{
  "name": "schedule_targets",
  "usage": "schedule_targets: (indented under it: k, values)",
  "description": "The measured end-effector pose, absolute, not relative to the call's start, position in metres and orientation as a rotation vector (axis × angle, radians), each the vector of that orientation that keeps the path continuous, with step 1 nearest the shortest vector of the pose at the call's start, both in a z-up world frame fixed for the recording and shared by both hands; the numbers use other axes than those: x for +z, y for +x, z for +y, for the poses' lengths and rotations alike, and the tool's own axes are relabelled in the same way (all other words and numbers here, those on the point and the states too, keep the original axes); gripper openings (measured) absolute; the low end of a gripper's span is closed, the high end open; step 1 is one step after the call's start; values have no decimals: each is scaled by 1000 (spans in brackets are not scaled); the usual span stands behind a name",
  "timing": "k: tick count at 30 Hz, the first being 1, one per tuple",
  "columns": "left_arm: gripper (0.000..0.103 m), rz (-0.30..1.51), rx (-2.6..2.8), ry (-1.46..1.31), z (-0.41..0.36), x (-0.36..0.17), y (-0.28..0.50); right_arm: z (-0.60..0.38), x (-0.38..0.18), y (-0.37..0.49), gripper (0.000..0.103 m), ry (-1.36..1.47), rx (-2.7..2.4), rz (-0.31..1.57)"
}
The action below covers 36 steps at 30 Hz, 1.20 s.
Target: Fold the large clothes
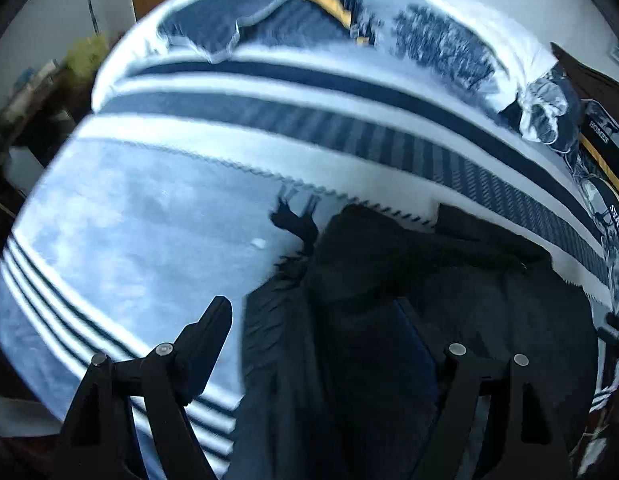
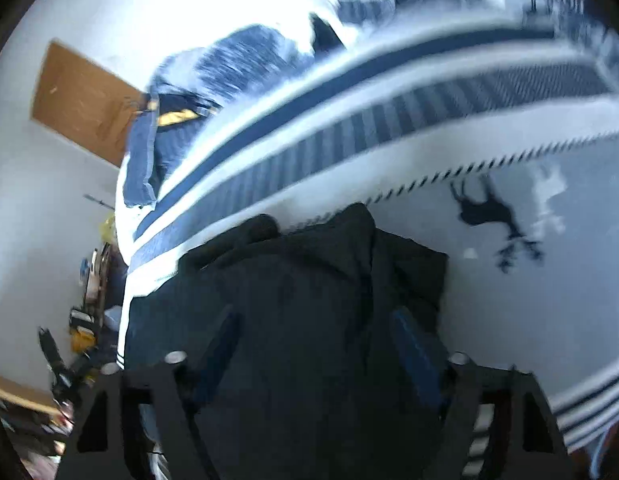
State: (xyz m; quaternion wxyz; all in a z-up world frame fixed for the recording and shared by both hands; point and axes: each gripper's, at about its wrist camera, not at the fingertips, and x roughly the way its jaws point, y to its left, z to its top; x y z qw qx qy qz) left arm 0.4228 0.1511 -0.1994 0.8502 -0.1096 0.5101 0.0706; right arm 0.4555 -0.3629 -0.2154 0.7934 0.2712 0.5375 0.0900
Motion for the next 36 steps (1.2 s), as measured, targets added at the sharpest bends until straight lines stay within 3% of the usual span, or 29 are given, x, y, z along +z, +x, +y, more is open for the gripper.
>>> schedule_targets:
  k: [1, 3, 4, 5, 6, 8, 12, 15, 18, 21, 22, 23, 24, 25, 26, 30, 36]
  values:
    - [80, 1078, 137, -258, 152, -206, 429, -363, -227, 468, 72, 569, 177, 1182]
    - [61, 1045, 115, -299, 152, -212, 432, -366, -250, 489, 65, 567, 137, 1230]
    - [31, 1040, 105, -317, 152, -215, 434, -367, -261, 496, 49, 587, 138, 1260]
    - [7, 1052, 83, -351, 153, -218, 436, -367, -268, 502, 21, 608, 147, 1275]
    - [4, 1044, 64, -378, 152, -218, 437, -367, -271, 504, 11, 636, 164, 1279]
    - [3, 948, 62, -380, 155, -205, 432, -367, -256, 503, 4, 604, 155, 1226]
    - [2, 892, 101, -404, 159, -198, 438, -370, -206, 493, 2, 573, 139, 1057]
    - [2, 986, 234, -256, 146, -228, 466, -343, -216, 513, 2, 380, 48, 1117]
    - [6, 1143, 234, -342, 154, -255, 474, -329, -262, 533, 3, 343, 13, 1283]
    - [11, 1032, 174, -455, 175, -220, 442, -337, -255, 519, 7, 555, 59, 1270]
    - [30, 981, 172, -451, 181, -203, 428, -341, -236, 505, 7, 601, 82, 1196]
    - [66, 917, 197, -435, 187, -181, 405, -342, -222, 494, 17, 613, 86, 1151]
    - [83, 882, 227, -425, 192, -167, 389, -343, -204, 478, 30, 627, 88, 1098]
    - [92, 832, 255, -419, 197, -152, 366, -343, -185, 462, 74, 637, 89, 1053]
    - [92, 806, 257, -422, 201, -143, 352, -339, -162, 440, 89, 643, 92, 985]
    - [92, 792, 296, -457, 199, -116, 272, -299, -100, 365, 89, 568, 254, 890]
    - [92, 755, 358, -312, 155, -96, 194, -243, -79, 261, 89, 463, 274, 799]
